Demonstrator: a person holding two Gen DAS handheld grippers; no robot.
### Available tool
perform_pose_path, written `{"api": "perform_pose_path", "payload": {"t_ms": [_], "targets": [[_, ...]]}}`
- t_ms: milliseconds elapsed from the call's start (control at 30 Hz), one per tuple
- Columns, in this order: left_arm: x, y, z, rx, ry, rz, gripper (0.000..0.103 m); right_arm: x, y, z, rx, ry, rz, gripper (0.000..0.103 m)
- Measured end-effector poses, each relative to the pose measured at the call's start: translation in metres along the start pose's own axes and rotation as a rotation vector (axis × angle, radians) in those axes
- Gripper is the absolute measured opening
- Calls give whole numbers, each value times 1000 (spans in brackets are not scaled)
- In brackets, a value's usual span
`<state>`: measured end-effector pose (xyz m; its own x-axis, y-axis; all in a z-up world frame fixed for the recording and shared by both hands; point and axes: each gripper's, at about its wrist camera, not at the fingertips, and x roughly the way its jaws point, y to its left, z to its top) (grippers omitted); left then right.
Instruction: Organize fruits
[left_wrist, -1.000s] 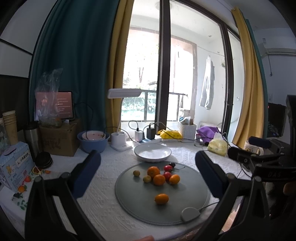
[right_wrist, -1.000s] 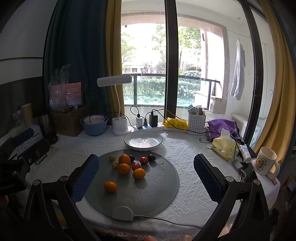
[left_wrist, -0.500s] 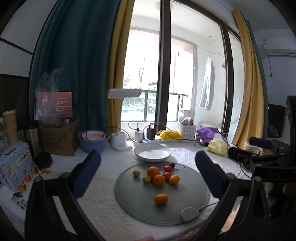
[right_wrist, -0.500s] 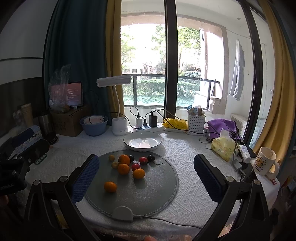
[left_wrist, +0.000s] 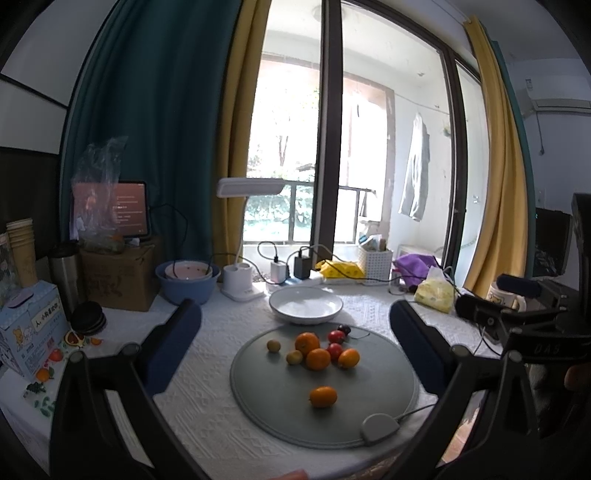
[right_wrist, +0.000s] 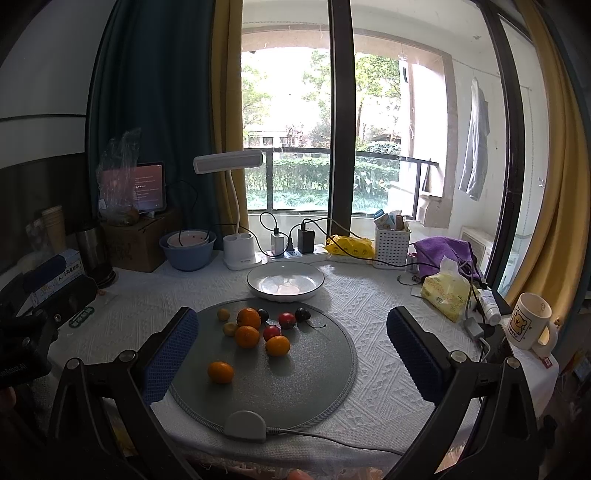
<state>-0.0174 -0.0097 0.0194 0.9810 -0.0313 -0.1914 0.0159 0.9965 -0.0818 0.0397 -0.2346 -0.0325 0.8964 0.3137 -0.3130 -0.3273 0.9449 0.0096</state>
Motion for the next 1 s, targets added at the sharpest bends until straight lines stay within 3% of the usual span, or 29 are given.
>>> {"api": "perform_pose_path", "payload": {"t_ms": [500, 733, 1000], "targets": [[-2, 0, 1, 2, 2, 0, 102, 1, 1, -1, 5, 2, 3, 103], [9, -1, -5, -4, 52, -15, 102, 7, 1, -6, 1, 28, 6, 103], [39, -5, -29, -8, 162, -51, 102, 32, 0, -23, -5, 110, 15, 103]]}}
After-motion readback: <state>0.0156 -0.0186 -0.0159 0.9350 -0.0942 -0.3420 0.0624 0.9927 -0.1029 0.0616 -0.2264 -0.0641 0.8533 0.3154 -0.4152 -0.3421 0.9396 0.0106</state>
